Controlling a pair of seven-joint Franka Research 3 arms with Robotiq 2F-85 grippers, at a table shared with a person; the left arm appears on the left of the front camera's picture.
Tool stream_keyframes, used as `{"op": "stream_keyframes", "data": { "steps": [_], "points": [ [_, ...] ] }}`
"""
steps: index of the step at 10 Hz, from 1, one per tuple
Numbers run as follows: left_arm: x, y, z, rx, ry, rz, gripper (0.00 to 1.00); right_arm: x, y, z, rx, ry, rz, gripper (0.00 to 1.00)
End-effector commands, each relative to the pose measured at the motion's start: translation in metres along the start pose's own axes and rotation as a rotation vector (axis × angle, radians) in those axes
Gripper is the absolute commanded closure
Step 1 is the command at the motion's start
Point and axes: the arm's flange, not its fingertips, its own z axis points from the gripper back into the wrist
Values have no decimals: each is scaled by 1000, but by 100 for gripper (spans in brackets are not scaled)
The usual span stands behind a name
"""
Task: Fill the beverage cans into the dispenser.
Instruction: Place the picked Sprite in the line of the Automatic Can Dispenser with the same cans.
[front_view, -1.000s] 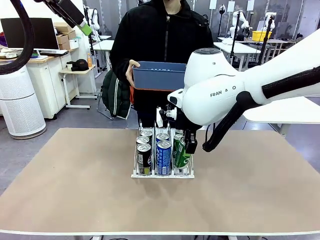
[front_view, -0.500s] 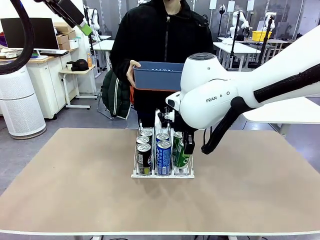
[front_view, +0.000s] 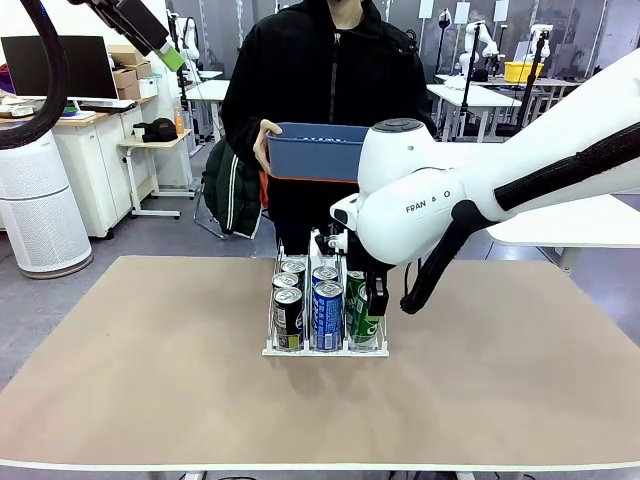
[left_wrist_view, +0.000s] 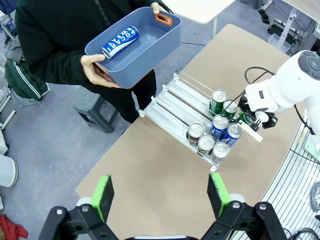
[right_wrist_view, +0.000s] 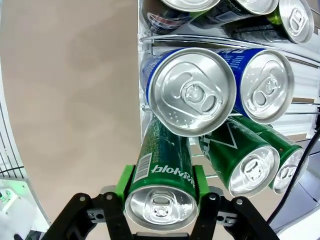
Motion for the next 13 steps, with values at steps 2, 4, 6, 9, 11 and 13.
{"op": "stream_keyframes", "data": {
  "steps": [2, 4, 6, 9, 11, 13],
  "points": [
    [-1, 0, 1, -2, 4, 2, 0, 1, -7, 4, -41, 6, -2, 22],
    [-1, 0, 1, -2, 4, 2, 0, -2, -6, 14, -57, -3, -11, 2],
    [-1, 0, 1, -2, 4, 2, 0, -6, -6, 27, -75, -24, -23, 0],
    [-1, 0, 1, -2, 4, 2, 0, -19, -1, 60, -36, -91, -44, 0],
    [-1, 0, 1, -2, 4, 2, 0, -30, 2, 79, -16, -147, -84, 0],
    [-1, 0, 1, -2, 4, 2, 0, -37, 2, 90, 15, -203, -131, 0]
  ]
}}
